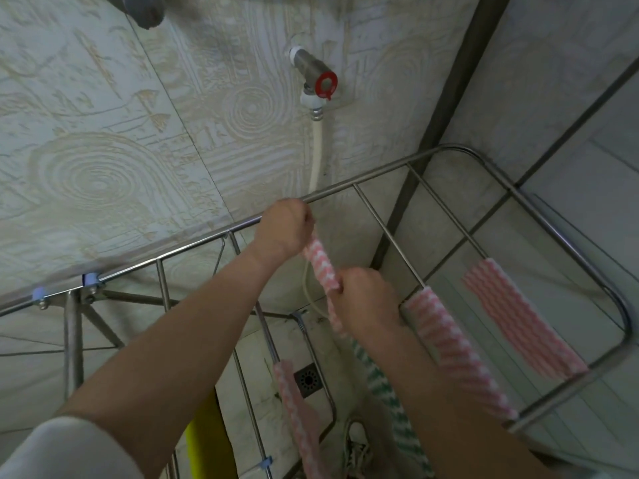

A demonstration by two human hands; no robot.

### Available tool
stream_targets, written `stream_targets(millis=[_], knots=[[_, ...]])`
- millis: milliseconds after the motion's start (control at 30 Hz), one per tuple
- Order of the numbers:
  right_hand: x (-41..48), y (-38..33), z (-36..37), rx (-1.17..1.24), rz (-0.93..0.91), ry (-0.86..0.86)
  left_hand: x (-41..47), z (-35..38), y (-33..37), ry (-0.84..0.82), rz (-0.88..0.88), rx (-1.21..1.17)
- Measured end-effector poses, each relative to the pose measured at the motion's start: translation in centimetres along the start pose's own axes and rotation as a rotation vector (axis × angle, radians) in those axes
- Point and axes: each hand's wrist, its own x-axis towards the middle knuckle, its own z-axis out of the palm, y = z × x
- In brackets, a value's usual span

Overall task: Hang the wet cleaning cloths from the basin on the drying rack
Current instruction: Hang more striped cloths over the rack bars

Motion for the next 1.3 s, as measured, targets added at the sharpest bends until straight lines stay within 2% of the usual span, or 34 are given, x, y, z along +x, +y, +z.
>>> stream_targets(millis=[67,133,167,200,300,533,667,833,967,1033,1167,1300], knots=[[-0.3,0.0,0.0,-0.001,-0.015,0.015,-0.3,-0.2,-1.0,-0.007,-0.109,-0.321],[-0.3,0.3,0.0,0.009,-0.027,0.016,-0.6,-0.4,-2.0,-0.009,-0.302,-0.757],[-0.4,0.4,0.0,0.025,-0.034,0.013,-0.9,-0.5,-2.4,-0.001,-0.389,-0.861],[-0.3,0.4,-0.1,0.048,-0.044,0.016,-1.1,-0.4,-2.7,-0.002,-0.435,-0.866],[-0.5,0.4,-0.5,0.186,-0.045,-0.029,-1.8,-0.1,-2.4,-0.017,-0.376,-0.553],[-1.2,1.8,-0.6,0.333,0.065,-0.081,-1.3,1.1,-1.6,0.008,-0.312,-0.695],[-1.1,1.7,-0.5,0.288,0.077,-0.017,-0.6,1.2,-1.5,0.081,-0.222,-0.489],[-0.9,0.9,-0.9,0.177,0.024,0.052,0.5,0.0,-1.0,0.155,0.014,-0.148],[-1.0,0.6,-0.6,0.237,0.026,0.047,0.2,0.1,-1.3,0.169,0.078,-0.053],[-1.1,0.9,-0.2,0.237,0.041,0.045,-0.8,0.3,-1.4,0.138,0.106,-0.043],[-1.2,1.0,-0.1,0.181,0.058,0.020,-3.1,1.3,-1.3,-0.025,0.148,-0.001],[-1.5,0.4,-0.4,0.116,0.089,0.028,-3.4,1.1,-1.2,-0.081,0.140,0.006]])
